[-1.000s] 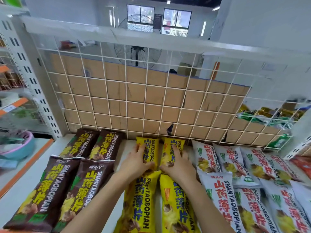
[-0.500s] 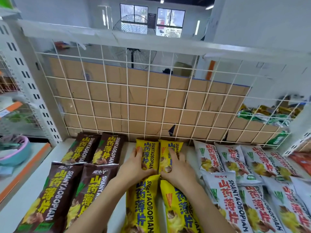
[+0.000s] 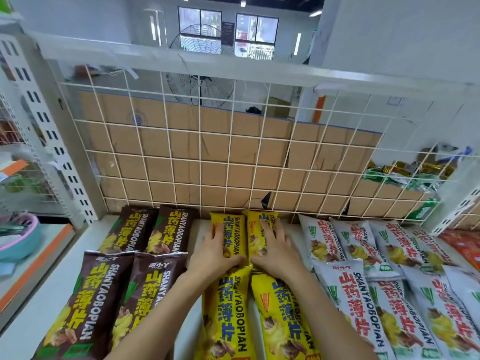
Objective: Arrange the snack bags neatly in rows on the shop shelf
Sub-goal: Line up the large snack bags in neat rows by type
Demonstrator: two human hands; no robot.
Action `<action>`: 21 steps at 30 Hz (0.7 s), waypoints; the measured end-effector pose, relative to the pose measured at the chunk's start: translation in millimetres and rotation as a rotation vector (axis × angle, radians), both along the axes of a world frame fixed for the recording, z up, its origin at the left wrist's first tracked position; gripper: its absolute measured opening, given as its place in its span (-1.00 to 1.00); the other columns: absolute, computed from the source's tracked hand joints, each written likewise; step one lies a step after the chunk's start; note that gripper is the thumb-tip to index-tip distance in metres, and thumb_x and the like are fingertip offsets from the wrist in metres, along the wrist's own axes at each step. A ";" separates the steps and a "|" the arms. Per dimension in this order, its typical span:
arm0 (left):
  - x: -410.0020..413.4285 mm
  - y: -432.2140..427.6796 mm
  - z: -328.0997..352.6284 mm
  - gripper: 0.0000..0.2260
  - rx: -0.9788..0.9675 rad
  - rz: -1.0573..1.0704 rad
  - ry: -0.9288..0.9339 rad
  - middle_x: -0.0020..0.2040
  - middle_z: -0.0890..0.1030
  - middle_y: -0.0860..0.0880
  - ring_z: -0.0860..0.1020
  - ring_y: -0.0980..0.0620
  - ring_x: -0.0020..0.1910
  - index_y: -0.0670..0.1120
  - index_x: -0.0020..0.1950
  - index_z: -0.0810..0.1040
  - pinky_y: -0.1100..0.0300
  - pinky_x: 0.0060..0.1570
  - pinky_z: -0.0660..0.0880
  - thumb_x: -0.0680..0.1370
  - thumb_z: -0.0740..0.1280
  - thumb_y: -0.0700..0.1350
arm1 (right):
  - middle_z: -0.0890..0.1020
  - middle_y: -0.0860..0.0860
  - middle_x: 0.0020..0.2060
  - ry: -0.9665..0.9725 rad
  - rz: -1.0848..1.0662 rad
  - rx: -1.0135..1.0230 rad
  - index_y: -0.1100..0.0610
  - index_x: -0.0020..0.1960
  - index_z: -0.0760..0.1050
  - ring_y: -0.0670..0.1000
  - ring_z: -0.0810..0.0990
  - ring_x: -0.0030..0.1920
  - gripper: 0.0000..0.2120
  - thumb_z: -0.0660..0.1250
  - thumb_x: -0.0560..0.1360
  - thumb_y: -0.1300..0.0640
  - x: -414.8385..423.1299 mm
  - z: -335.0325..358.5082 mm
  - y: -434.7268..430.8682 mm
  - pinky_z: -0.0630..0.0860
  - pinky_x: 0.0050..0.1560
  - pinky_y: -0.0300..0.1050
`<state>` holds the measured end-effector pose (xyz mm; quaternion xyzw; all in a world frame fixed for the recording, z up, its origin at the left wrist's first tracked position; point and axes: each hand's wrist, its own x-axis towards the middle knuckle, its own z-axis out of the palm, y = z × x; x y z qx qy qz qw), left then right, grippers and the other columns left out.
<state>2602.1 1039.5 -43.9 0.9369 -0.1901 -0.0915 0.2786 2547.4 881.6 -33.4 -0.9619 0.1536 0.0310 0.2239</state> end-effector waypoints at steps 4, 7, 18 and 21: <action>4.5 5.4 -0.4 -0.12 0.140 -0.144 -0.026 0.55 -0.15 -0.04 -0.11 -0.08 0.52 0.09 0.53 -0.11 -0.04 0.46 0.06 0.39 0.31 0.32 | -0.27 -0.01 0.50 0.015 0.029 -0.051 -0.11 0.51 -0.21 0.18 0.01 0.48 -0.08 0.34 0.39 -0.11 0.5 1.4 3.0 0.18 0.38 0.14; 8.5 4.2 2.6 -0.17 0.230 -0.230 -0.026 0.54 -0.21 -0.04 -0.21 -0.07 0.51 0.09 0.53 -0.14 -0.08 0.46 -0.04 0.44 0.24 0.33 | -0.25 -0.03 0.51 -0.037 0.062 -0.082 -0.08 0.52 -0.16 0.10 -0.17 0.51 -0.17 0.29 0.43 -0.09 6.2 2.7 2.3 0.07 0.42 0.18; 22.2 -1.6 -3.2 0.14 0.313 -0.398 -0.142 0.53 -0.25 -0.02 -0.28 -0.04 0.50 0.09 0.53 -0.17 0.00 0.45 -0.16 0.04 -0.24 0.64 | -0.06 -0.03 0.52 -0.043 0.120 -0.181 -0.09 0.51 -0.10 0.08 -0.10 0.51 -0.22 0.26 0.43 -0.13 27.8 -6.4 -5.3 0.14 0.43 0.16; 22.6 -1.6 -10.9 0.26 0.300 -0.385 -0.172 0.54 -0.24 -0.01 -0.28 -0.05 0.50 0.10 0.52 -0.18 0.00 0.46 -0.15 -0.11 -0.36 0.65 | -0.11 -0.04 0.52 -0.005 0.145 -0.185 -0.12 0.51 -0.11 0.09 -0.15 0.51 -0.17 0.29 0.40 -0.14 27.1 -5.9 -8.4 0.13 0.43 0.18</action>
